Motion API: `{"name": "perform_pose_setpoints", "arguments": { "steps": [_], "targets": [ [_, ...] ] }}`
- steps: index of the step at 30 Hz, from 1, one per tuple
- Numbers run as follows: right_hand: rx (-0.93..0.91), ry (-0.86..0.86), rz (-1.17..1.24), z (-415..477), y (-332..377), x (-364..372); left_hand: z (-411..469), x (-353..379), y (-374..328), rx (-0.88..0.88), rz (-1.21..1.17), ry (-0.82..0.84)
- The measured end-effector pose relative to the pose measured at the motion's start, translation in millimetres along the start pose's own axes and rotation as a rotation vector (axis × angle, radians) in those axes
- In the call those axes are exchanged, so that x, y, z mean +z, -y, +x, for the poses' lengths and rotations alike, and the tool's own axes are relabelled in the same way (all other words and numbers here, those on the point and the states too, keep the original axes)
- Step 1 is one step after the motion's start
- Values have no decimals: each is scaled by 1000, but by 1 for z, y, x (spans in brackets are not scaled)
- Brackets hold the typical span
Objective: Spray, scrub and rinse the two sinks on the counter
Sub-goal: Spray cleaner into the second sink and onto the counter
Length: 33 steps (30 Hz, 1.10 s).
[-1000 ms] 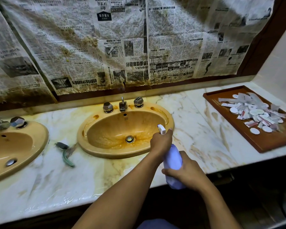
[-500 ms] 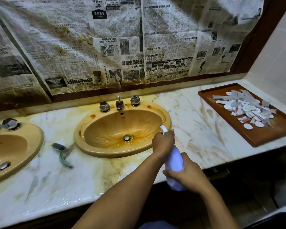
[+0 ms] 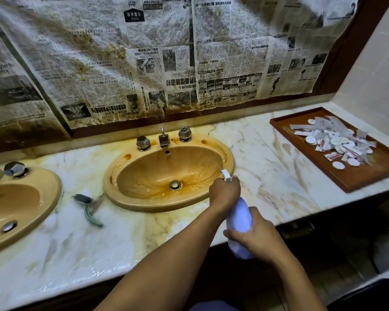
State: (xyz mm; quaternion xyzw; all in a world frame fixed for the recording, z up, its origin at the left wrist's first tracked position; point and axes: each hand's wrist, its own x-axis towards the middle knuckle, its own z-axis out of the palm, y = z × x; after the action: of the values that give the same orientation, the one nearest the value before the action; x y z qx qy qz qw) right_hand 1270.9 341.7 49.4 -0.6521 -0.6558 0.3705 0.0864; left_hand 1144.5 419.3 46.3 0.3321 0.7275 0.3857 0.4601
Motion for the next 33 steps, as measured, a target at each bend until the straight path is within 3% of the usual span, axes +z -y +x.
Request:
{"name": "perform_pose_setpoints", "arguments": {
  "steps": [4, 11, 21, 28, 33],
  "targets": [
    [10, -11, 3, -1, 2, 4, 2, 0, 0, 3, 20, -11],
    [42, -24, 72, 0, 1, 10, 0, -1, 4, -15, -85, 120],
    [33, -30, 34, -1, 5, 11, -1, -3, -2, 4, -24, 54],
    [39, -29, 35, 2, 4, 8, 1, -3, 2, 5, -64, 149],
    [26, -14, 11, 0, 5, 10, 3, -4, 0, 4, 35, 30]
  ]
}}
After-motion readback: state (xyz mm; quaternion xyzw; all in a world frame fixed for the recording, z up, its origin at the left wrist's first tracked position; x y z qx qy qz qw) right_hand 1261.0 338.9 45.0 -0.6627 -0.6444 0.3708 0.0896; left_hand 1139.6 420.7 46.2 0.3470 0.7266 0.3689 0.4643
